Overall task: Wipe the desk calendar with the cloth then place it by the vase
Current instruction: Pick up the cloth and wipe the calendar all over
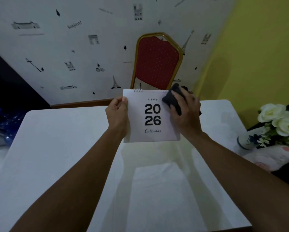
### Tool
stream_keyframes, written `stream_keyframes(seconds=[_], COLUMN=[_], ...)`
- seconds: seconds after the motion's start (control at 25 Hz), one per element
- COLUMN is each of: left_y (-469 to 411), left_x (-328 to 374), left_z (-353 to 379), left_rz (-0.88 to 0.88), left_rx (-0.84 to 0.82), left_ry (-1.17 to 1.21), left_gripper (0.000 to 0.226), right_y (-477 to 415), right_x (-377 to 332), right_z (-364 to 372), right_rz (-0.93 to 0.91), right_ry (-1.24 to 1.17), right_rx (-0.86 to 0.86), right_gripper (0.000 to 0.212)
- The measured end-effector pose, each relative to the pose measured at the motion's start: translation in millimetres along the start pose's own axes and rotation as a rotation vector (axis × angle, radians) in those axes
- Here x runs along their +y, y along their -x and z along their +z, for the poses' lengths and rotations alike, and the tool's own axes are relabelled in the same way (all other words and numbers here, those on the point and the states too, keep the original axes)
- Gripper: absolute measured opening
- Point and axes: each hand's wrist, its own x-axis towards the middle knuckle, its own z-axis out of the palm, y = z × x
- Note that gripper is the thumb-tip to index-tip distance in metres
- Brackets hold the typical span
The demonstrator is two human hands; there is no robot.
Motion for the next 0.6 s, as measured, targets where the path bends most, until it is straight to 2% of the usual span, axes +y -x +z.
stream_keyframes(seconds=[0.08,0.24,0.32,0.4,0.6], left_y=[-1,-5,-4,-4,7], left_x=[2,4,1,0,-7], left_z=[3,1,-1,-3,-1], left_rz=[-0.005,-0.004,-0.005,-0.007,0.07], left_rx=[0.005,0.002,0.01,0.013,-0.059], left_ry=[0.019,0.009,0.02,0.016,-0.102], left_gripper=[0.012,0.018,0.021,0.021,0.013], right_y=[4,59,68,60,13], right_x=[-13,-28,-21,-10,-13], right_z=[4,9,5,0,1], right_rz=[-0.064,-0.518,-0.588,-0.505,0.083], right_ry=[0.002,-0.026,-0.024,-0.021,-0.07], right_rx=[-0.009,-0.153,-0.179,-0.185,-0.049], right_gripper=[0.042,0.037,0.037,0.039,0.043])
